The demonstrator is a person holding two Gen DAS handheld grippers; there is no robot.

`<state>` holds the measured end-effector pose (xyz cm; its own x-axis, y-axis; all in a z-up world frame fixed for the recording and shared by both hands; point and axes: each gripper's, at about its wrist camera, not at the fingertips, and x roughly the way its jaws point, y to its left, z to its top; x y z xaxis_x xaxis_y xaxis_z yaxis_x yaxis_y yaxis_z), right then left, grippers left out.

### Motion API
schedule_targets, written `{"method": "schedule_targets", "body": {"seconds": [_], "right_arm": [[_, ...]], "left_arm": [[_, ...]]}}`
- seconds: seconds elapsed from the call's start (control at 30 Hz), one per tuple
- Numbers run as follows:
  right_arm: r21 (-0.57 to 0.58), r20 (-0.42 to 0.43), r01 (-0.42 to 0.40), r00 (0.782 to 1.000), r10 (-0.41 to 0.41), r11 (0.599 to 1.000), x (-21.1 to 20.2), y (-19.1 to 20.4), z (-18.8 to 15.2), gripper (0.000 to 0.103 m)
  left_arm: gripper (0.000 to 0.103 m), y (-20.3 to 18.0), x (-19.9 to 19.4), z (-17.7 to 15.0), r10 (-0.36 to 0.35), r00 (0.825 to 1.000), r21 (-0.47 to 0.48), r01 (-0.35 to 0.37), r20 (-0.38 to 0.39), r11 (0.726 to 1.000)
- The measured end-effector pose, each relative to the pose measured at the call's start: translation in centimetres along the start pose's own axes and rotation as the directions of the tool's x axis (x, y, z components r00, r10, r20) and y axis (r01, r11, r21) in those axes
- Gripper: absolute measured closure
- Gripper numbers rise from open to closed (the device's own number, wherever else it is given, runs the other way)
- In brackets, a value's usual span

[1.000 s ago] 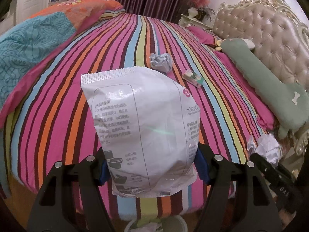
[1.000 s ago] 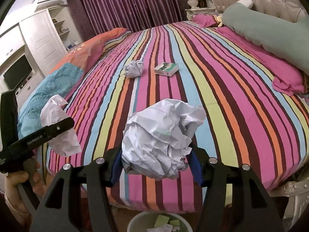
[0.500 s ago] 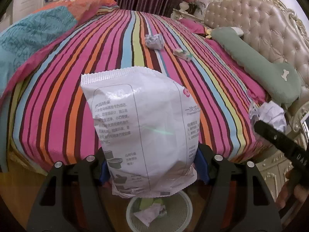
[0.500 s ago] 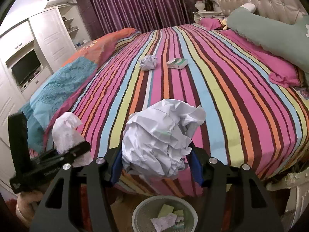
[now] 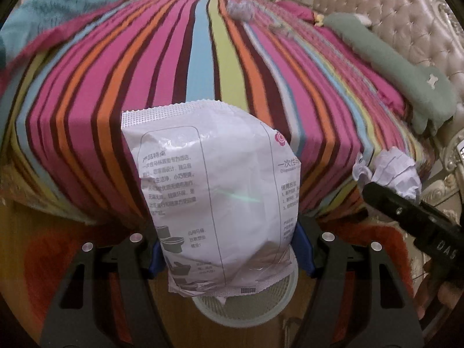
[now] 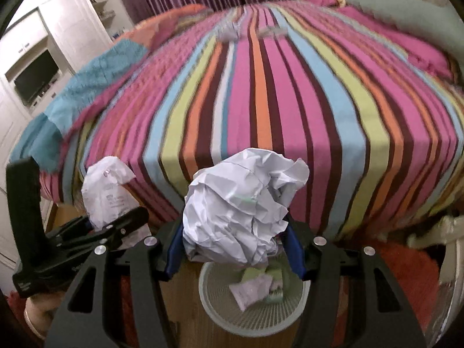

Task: Collect trash
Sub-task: 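Carry the bag and crumpled paper over the wastebasket and open both tools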

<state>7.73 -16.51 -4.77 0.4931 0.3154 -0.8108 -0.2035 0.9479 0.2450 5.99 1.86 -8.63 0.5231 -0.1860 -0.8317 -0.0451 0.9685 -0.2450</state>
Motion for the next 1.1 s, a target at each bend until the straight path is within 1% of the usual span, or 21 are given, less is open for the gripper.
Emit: {"method": "schedule_targets", "body": {"seconds": [0.13,0.23,0.3,0.4,0.57,0.63,0.77,0.97,1.03,1.1], "right_arm": [[0.021,-0.081,0.022,0.997,-0.020,1.000,2.1,-0.9,-2.2,0.048],[0.042,-0.138,0.031,0.990,-0.025,0.999,3.4,-1.7,-3.7,0.048],[0.054,-0.179,0.039,0.983,-0.029,0.998,4.4,-2.1,-4.4,0.048],[0.086,-0.227,0.044,0.974,-0.023,0.995,5.7,-3.0,-5.2,0.048],[0.136,-0.305,0.052,0.952,-0.008,0.989,7.8,-4.2,-6.0,0.048],[0.147,-0.344,0.062,0.939,-0.008,0.987,9.1,-4.5,-6.5,0.048],[0.160,-0.395,0.071,0.919,-0.002,0.985,11.0,-4.6,-7.1,0.048],[0.187,-0.466,0.085,0.884,0.012,0.979,13.6,-4.8,-8.1,0.048],[0.201,-0.485,0.096,0.874,0.014,0.975,14.2,-5.1,-8.5,0.048],[0.218,-0.506,0.107,0.862,0.018,0.970,14.9,-5.6,-9.0,0.048]], "left_arm": [[0.036,0.7,2.1,-2.0,0.010,0.997,-0.030,-0.012,-0.072,0.999],[0.036,1.0,3.7,-3.4,0.008,0.991,-0.050,-0.015,-0.134,0.999],[0.036,0.9,5.0,-4.3,0.013,0.983,-0.045,-0.022,-0.183,0.999],[0.036,1.0,6.4,-5.1,0.019,0.971,-0.043,-0.030,-0.237,0.999],[0.036,1.2,8.9,-6.2,0.025,0.945,-0.049,-0.043,-0.325,0.998],[0.036,1.4,9.8,-6.5,0.030,0.934,-0.051,-0.051,-0.356,0.997],[0.036,1.6,11.8,-7.3,0.038,0.907,-0.051,-0.065,-0.419,0.997],[0.036,1.0,14.4,-8.9,0.057,0.871,-0.028,-0.080,-0.487,0.996],[0.036,0.8,15.1,-9.3,0.062,0.861,-0.014,-0.080,-0.505,0.997],[0.036,0.4,15.5,-9.5,0.065,0.854,-0.001,-0.076,-0.517,0.997]]}}
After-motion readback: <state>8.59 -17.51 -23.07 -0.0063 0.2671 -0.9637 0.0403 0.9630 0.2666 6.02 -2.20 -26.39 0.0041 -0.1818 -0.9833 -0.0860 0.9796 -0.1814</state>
